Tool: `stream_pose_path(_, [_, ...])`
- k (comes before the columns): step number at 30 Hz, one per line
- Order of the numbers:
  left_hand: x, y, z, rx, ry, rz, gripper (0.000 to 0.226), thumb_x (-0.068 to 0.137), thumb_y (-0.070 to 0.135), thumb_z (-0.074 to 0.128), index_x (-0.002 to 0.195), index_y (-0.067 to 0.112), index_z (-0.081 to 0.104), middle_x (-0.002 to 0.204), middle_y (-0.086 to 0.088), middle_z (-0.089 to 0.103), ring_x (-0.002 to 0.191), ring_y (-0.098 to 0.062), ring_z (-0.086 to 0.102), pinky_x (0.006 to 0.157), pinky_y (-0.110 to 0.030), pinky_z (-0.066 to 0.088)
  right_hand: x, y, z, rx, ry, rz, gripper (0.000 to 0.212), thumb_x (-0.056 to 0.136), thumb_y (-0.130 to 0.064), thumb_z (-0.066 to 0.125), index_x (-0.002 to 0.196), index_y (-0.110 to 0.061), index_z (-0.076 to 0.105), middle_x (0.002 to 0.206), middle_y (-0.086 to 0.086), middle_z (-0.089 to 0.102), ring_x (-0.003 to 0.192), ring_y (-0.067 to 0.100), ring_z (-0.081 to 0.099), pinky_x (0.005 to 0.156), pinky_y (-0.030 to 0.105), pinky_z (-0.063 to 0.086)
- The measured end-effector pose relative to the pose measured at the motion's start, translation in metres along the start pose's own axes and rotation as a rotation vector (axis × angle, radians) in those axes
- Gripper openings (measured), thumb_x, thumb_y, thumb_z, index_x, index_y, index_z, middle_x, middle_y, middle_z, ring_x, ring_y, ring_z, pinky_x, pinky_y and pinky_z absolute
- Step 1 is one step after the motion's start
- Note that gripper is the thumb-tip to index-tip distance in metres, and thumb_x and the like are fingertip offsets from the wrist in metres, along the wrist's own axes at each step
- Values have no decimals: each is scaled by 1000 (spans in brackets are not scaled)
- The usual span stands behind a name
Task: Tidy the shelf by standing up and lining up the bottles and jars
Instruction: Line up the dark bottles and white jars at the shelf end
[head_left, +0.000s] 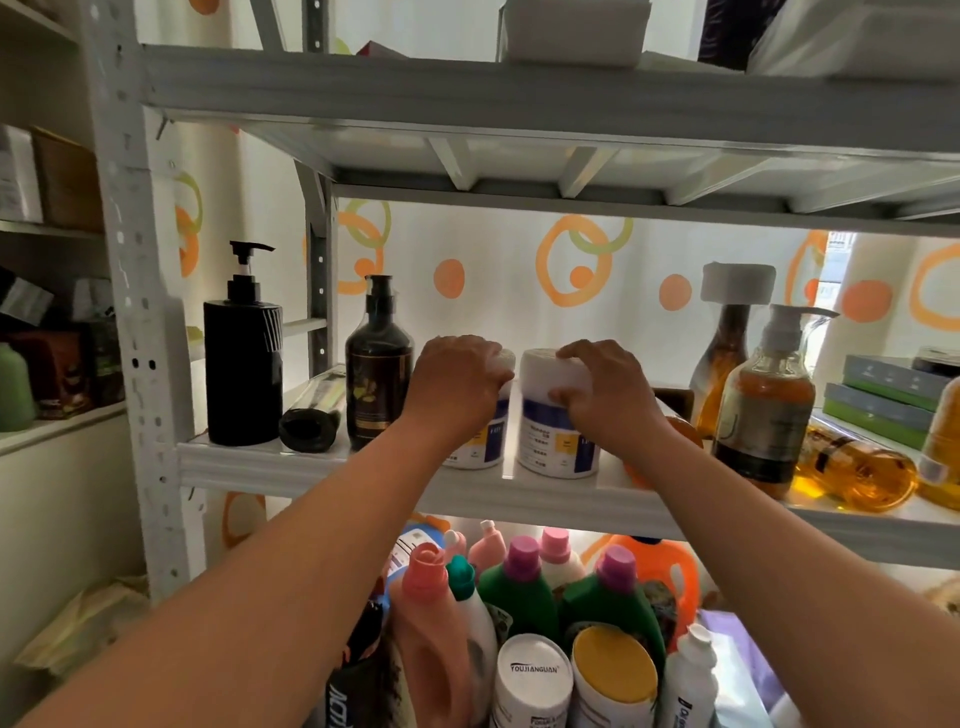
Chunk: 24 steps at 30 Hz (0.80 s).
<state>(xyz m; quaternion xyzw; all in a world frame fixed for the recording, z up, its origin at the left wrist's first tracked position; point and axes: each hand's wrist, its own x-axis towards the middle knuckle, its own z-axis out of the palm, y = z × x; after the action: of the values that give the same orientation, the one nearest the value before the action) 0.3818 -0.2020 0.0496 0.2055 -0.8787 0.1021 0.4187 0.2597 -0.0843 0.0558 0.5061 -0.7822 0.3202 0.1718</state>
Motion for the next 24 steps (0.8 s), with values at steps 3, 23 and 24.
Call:
stream_pose_path(3, [-3,1,-1,-75,24,-17,20,89,13,49,90,5,68,90,-9,69,85,-26,60,79,-36,45,-1,-1,-5,38,-29,26,45,82,-13,65,122,-19,47,127,6,50,115,22,45,97,36,43])
stream_pose_path(23, [0,1,-7,-189,-96,-144,31,94,26,50,115,9,64,117,-8,66,109,-24,58,96,-33,42,-11,0,-5,224,-38,62,68,78,-1,63,134,-27,36,135,5,44,122,25,45,100,48,47])
stream_pose_path(24, [-1,2,-8,-177,-102,-145,33,95,28,49,121,11,62,122,-8,65,113,-24,57,99,-34,41,-11,0,-4,217,-36,60,67,79,-1,63,134,-27,36,136,5,44,123,25,44,101,47,46])
